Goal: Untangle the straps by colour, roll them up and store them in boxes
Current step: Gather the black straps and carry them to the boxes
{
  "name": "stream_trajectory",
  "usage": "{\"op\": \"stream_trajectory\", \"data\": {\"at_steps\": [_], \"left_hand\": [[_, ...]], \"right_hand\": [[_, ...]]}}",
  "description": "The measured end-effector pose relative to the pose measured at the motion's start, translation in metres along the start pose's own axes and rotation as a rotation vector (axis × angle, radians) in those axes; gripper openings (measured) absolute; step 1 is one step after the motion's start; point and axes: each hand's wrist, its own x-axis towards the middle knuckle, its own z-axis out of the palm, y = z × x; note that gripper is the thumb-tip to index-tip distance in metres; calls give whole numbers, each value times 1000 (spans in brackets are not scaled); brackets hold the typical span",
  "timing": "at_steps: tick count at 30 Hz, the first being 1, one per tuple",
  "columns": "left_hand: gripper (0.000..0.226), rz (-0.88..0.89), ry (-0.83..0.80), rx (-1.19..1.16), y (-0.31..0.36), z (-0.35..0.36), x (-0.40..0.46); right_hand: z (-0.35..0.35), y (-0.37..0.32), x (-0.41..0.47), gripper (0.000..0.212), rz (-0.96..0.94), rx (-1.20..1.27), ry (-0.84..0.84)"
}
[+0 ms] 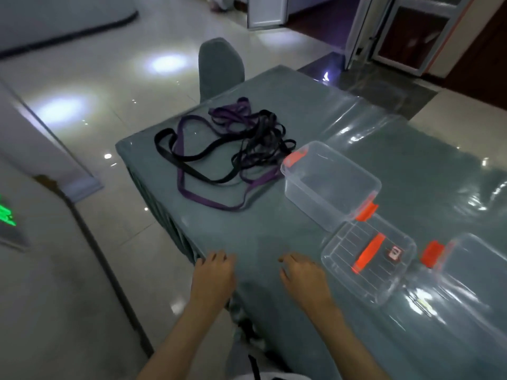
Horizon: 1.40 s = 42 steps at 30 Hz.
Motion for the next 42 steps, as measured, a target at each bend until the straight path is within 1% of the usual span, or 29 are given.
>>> {"op": "stream_trajectory", "data": {"at_steps": [2, 5, 6, 8, 11, 14, 18, 20, 23, 24, 25, 26, 28, 31, 33, 34, 36, 38, 40, 42], "left_hand": [[22, 24, 19, 21, -15, -5, 30], [16, 43, -26, -5, -38, -11, 78], [19, 39, -37, -3, -46, -11, 93], [26, 60, 6, -2, -63, -11, 124], [34, 75, -36, 32, -84, -11, 171], [31, 94, -65, 29, -105, -14, 217], [31, 178, -16, -19, -133, -11, 277], [37, 229, -28, -28, -149, -4, 311], [61, 311, -157, 27, -178, 4, 360], [63, 346, -200, 56, -188, 6, 374], [58, 389, -237, 85, -198, 9, 386], [49, 438, -264, 102, -205, 10, 398], [28, 527, -247, 73, -217, 8, 417], [14, 579, -95, -105, -234, -3, 446], [13, 530, 9, -196, -244, -12, 468], [19, 484, -3, -199, -248, -16, 480], [40, 404, -115, -139, -254, -22, 501], [54, 394, -231, -186, -259, -21, 516], [55, 404, -315, -296, -261, -19, 525], [48, 403, -329, -349, -260, -19, 529]], "right_hand": [[-2, -12, 34, 37, 14, 10, -8], [-6, -28, 78, 36, 44, 20, -20], [-8, -32, 90, 35, 55, 33, -27], [-11, -40, 114, 35, 75, 51, -31], [-14, -51, 148, 34, 102, 65, -5], [-17, -64, 180, 31, 157, 78, 7], [-19, -85, 225, 27, 250, 121, 35], [-18, -98, 246, 24, 301, 115, 42], [-17, -124, 273, 22, 391, 136, 40], [-18, -134, 281, 23, 425, 159, 46], [-19, -144, 287, 25, 456, 186, 52], [-20, -152, 293, 27, 483, 207, 53], [-22, -168, 305, 27, 531, 216, 48], [-23, -183, 325, 27, 605, 236, 62], [-26, -189, 337, 27, 637, 251, 63], [-27, -190, 343, 27, 644, 249, 61], [-32, -189, 355, 28, 654, 239, 63], [-36, -186, 368, 26, 662, 258, 75], [-40, -181, 379, 25, 664, 271, 84], [-43, -175, 389, 22, 668, 281, 93]]}}
